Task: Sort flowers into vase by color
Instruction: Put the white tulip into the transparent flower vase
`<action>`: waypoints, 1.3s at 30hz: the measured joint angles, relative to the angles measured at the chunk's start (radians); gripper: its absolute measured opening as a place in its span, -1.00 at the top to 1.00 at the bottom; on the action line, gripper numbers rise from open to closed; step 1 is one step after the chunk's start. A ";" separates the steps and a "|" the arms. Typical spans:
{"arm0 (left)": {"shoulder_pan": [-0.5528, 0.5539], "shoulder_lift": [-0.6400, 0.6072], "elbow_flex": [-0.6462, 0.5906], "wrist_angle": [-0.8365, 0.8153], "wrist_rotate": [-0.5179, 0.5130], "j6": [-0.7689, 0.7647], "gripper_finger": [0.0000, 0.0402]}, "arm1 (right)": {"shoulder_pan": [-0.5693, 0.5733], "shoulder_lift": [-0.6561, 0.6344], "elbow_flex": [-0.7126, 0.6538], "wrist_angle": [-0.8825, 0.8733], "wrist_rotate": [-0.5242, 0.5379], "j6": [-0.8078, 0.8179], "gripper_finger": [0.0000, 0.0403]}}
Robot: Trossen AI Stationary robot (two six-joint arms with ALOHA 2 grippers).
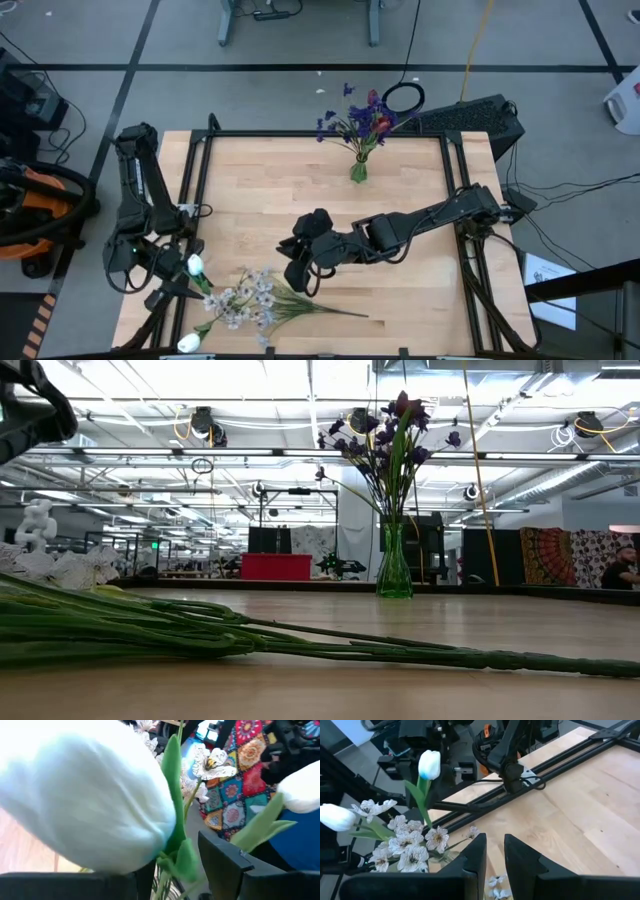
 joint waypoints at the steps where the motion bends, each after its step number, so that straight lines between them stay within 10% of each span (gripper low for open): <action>1: 0.000 -0.012 0.005 -0.018 0.010 0.000 0.24 | 0.000 0.000 0.000 0.000 0.000 0.000 0.71; 39: 0.000 -0.013 0.248 -0.748 0.193 0.025 0.24 | -0.048 -0.001 -0.002 -0.049 -0.001 -0.042 0.71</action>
